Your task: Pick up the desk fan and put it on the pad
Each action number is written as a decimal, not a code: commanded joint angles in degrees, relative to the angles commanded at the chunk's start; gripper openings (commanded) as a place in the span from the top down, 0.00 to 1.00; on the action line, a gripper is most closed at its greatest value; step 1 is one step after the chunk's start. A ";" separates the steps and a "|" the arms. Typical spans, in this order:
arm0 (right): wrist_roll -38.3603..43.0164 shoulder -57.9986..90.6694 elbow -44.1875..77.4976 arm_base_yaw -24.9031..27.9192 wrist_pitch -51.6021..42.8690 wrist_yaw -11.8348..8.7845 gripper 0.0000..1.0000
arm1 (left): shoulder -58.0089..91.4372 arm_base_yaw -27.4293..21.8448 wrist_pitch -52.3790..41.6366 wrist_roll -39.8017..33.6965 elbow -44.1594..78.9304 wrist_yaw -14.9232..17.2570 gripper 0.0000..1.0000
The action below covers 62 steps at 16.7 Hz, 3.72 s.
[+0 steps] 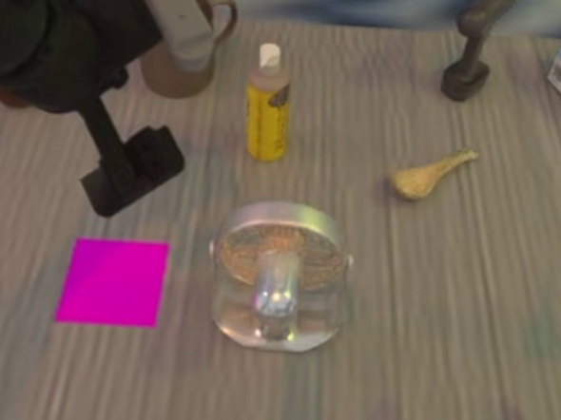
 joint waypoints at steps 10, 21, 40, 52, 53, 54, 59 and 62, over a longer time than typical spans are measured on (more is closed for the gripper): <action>0.00 0.00 0.00 0.00 0.00 0.00 0.00 | 41.46 -11.59 -24.77 16.67 36.90 -2.17 0.00; 0.00 0.00 0.00 0.00 0.00 0.00 0.00 | 43.38 -12.34 -22.60 18.04 34.51 -2.37 0.00; 0.00 0.00 0.00 0.00 0.00 0.00 0.00 | 42.64 -12.33 -14.48 18.04 25.50 -2.38 0.75; 0.00 0.00 0.00 0.00 0.00 0.00 0.00 | 42.41 -12.30 -14.48 18.10 25.43 -2.37 1.00; 0.00 0.00 0.00 0.00 0.00 0.00 0.00 | 42.46 -12.31 -14.68 18.13 25.63 -2.36 1.00; 0.00 0.00 0.00 0.00 0.00 0.00 0.00 | 42.63 -12.25 -15.48 18.14 26.44 -2.34 1.00; 0.00 0.00 0.00 0.00 0.00 0.00 0.00 | 43.67 -11.52 -24.30 18.10 36.53 -2.34 1.00; 0.00 0.00 0.00 0.00 0.00 0.00 0.00 | 43.71 -11.25 -26.60 18.01 38.85 -2.36 1.00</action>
